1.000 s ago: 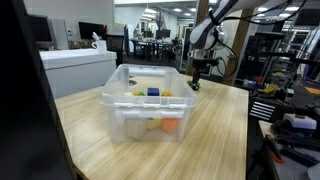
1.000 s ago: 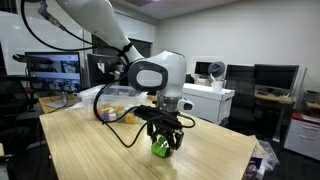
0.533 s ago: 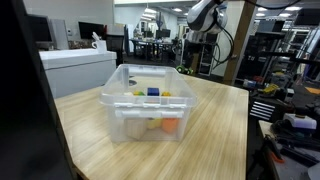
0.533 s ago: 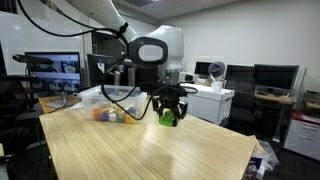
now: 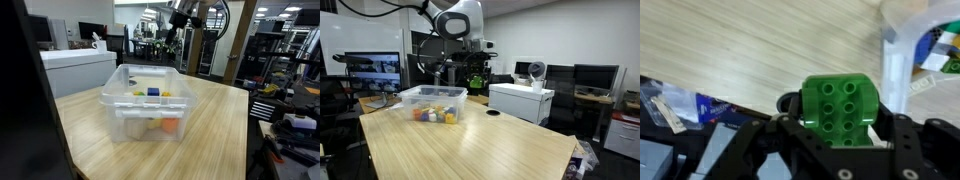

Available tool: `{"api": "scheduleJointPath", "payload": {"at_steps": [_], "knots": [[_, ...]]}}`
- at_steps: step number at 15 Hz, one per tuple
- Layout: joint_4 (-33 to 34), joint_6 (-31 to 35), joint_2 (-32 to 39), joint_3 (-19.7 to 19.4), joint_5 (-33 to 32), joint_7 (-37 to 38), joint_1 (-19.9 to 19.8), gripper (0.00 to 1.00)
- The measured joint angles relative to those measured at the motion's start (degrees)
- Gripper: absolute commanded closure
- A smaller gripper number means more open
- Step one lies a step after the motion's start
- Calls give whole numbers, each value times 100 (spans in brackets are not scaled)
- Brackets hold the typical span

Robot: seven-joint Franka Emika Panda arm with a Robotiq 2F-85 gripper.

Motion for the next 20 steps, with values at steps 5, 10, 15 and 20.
{"api": "scheduleJointPath", "payload": {"at_steps": [5,10,15,20], "knots": [[-656,-90,-831,124,640,-870,558,58],[-1732,-191,-1412,-16,685,-1554,1005,58],[-2386,-188,-1561,-156,653,-1805,1257,58],[-2560,-155,-1589,-203,655,-1827,1359,0]]}}
